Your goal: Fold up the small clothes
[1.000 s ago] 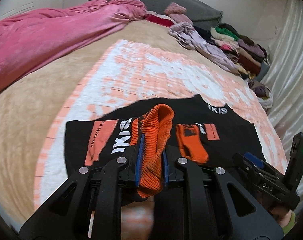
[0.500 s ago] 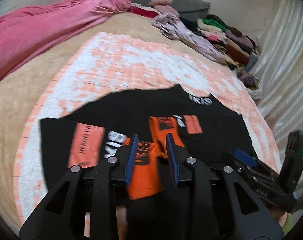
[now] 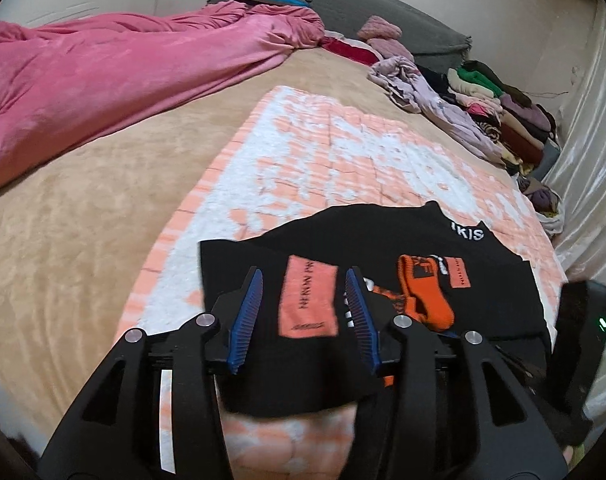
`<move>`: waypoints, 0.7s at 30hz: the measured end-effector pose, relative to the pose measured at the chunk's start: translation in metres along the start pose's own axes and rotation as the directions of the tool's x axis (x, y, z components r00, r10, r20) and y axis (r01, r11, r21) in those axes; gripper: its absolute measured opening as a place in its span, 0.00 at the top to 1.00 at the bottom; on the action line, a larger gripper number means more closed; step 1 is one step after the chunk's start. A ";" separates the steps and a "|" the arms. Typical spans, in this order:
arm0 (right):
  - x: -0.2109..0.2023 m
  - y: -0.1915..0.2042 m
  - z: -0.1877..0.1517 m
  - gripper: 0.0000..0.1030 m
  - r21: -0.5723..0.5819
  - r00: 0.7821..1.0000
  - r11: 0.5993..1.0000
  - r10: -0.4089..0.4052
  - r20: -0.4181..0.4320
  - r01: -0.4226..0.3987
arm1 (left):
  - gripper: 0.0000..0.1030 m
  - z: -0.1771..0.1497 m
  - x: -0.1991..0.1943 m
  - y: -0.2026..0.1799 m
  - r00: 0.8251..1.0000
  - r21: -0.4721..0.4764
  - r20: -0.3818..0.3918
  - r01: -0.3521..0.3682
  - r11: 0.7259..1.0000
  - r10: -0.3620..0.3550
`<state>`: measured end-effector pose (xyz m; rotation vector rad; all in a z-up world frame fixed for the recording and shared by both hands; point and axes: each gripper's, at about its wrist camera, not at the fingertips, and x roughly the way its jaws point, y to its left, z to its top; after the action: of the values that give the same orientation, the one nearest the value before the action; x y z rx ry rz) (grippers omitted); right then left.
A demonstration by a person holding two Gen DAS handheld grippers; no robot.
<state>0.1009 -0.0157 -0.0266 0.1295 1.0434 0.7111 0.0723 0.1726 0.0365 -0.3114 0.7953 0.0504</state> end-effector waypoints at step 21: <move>-0.025 0.030 0.039 0.92 -0.192 0.983 0.981 0.016 0.181 0.019 | 0.60 -0.015 -0.012 0.031 1.000 -0.049 -0.005 -0.020 0.999 0.019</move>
<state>0.1110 0.0011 0.0249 0.0251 0.7956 0.7800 0.0483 0.1988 0.0266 -0.3504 0.8027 0.0876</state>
